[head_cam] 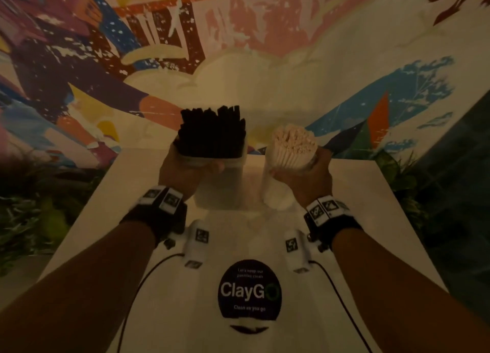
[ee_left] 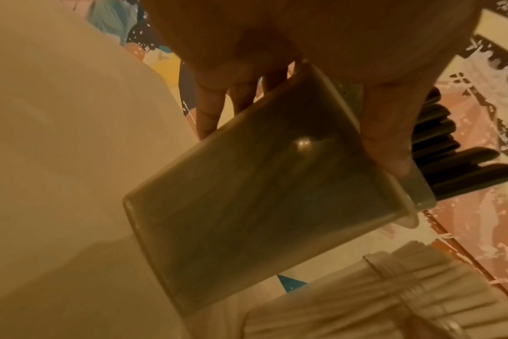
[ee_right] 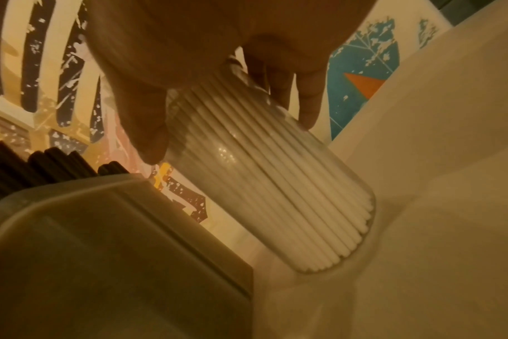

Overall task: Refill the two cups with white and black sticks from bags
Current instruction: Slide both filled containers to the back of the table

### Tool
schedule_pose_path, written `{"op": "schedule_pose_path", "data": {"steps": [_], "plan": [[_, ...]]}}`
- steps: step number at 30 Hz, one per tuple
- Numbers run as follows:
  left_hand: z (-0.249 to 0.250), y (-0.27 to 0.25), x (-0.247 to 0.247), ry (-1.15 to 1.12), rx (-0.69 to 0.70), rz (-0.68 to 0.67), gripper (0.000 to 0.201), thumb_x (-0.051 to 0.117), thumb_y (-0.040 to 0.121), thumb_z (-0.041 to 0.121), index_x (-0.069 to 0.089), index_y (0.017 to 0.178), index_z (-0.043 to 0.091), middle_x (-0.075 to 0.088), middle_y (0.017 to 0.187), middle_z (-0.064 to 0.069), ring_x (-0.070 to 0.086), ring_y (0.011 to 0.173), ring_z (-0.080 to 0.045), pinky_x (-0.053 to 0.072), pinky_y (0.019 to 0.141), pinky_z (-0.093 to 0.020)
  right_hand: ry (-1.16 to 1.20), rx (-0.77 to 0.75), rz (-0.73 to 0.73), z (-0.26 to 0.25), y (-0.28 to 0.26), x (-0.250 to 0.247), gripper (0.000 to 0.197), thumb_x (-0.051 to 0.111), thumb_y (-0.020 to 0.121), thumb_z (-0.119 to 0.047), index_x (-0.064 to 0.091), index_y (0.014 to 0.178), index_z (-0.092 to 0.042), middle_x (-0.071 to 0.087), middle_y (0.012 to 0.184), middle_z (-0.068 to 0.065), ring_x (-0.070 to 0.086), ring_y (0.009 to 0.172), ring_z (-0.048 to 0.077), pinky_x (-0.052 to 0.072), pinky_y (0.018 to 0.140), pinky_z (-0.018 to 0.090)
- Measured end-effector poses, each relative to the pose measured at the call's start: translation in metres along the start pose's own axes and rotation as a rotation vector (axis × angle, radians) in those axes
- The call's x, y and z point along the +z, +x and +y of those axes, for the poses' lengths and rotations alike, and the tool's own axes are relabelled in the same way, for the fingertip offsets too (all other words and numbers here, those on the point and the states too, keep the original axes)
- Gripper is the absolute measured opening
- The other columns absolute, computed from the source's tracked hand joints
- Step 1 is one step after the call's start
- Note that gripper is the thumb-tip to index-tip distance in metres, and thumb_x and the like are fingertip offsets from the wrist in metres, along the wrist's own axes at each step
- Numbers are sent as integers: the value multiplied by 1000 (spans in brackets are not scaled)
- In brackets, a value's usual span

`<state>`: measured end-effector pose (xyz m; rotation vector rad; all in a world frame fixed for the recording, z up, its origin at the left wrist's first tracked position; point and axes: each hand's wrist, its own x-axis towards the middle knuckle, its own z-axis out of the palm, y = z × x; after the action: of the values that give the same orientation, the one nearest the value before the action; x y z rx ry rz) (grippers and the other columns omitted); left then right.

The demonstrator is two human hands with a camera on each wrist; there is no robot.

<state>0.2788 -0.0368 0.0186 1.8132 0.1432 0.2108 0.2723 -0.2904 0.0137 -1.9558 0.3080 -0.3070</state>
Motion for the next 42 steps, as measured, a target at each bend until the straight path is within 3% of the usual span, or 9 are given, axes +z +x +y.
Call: {"op": "schedule_pose_path", "data": {"steps": [3,7,12,19,26,31,36,38,42], "plan": [[-2,22,8,10,23,-5,120,87,32,57,39,138,29,51,137,8,49,122,-17,42,101,-37,-15,-2,5,-1,17,8,96,91,52,-35,31,127,-28,54,126,-4,54,113,23,47,89,32],[-2,42,12,26,41,-18,119,82,32,63,38,138,32,52,136,8,51,122,-18,44,103,-45,-21,-21,14,-4,36,18,96,90,54,-35,31,128,-24,52,130,0,53,115,25,45,90,31],[-1,58,18,15,52,-15,118,85,37,56,32,140,34,50,137,9,47,125,-19,41,105,-46,-42,-33,18,-7,53,28,96,89,56,-35,29,129,-22,50,131,2,52,115,24,42,86,27],[-7,82,23,23,42,-25,123,83,27,69,38,136,34,52,135,9,50,123,-19,42,104,-48,-76,-36,-13,-6,69,32,100,87,59,-35,24,135,-24,45,137,0,48,118,20,35,85,23],[-12,91,23,-43,58,-9,121,85,27,64,42,135,32,53,134,9,50,123,-18,43,103,-47,-42,-62,-34,1,85,47,112,89,54,-38,23,144,-23,37,145,0,39,130,19,31,96,24],[-13,98,20,-18,69,-15,122,85,25,67,43,134,32,53,134,10,51,123,-16,44,103,-46,-33,-71,-38,1,93,50,107,90,52,-34,32,141,-20,44,140,0,45,125,18,34,93,22],[-12,101,20,-3,107,-18,109,90,42,46,40,137,26,51,136,7,48,124,-17,42,104,-45,-6,-61,-1,3,96,48,105,90,53,-30,32,140,-19,45,138,-1,45,122,16,37,95,25],[-14,103,18,-17,112,-31,113,88,37,54,41,136,29,52,135,9,49,124,-15,43,103,-44,-2,-58,16,4,97,46,106,90,50,-35,34,138,-21,47,136,-2,47,120,16,41,97,30],[-15,107,17,-25,103,-42,111,87,37,58,42,134,33,53,133,11,50,123,-14,44,102,-44,-30,-48,52,7,101,33,103,91,53,-32,33,138,-20,46,137,-2,45,117,13,35,89,20]]}}
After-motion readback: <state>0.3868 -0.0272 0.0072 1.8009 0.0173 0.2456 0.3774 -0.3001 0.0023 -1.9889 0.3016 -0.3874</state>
